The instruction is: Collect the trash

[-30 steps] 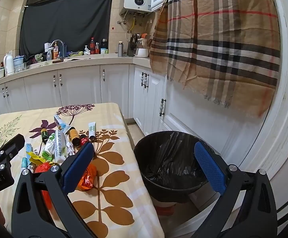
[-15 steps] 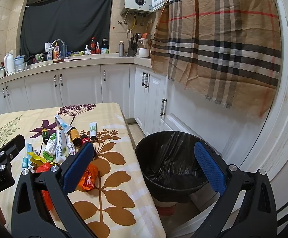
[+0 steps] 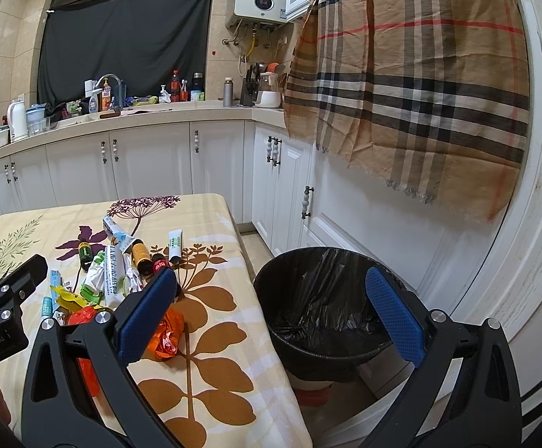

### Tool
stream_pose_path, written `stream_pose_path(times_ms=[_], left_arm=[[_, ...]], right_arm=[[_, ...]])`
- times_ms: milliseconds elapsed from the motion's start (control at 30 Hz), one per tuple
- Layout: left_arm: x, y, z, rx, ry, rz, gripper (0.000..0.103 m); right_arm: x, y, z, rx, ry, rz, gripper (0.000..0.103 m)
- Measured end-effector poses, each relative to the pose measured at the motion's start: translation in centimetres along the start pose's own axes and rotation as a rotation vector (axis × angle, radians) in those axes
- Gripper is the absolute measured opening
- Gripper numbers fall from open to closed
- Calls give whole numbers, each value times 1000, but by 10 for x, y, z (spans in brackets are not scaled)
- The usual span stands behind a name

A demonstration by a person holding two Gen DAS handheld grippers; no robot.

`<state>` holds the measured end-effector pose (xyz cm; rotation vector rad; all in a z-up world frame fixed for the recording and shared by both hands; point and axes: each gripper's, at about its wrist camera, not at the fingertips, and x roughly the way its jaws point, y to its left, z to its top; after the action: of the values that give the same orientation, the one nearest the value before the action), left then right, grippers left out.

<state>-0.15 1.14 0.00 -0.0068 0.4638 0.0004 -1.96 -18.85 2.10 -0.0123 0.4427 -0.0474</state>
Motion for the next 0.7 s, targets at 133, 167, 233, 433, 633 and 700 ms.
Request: stream_pose_path(times_ms=[133, 167, 233, 433, 633, 700], left_arm=[[1, 2, -1, -1, 1, -1, 96], [1, 1, -1, -1, 1, -2, 96], [1, 1, -1, -1, 1, 0, 96], [1, 2, -1, -1, 3, -1, 96], [1, 2, -1, -2, 2, -2, 96], [1, 2, -1, 0, 1, -1, 96]], right_arm=[[0, 0, 0, 1, 1, 0, 99], [0, -1, 0, 1, 0, 0, 99], [0, -1, 0, 0, 0, -1, 99], [0, -1, 1, 1, 1, 0, 99], [0, -2, 1, 0, 1, -1, 99], [0, -2, 1, 0, 0, 0, 99]])
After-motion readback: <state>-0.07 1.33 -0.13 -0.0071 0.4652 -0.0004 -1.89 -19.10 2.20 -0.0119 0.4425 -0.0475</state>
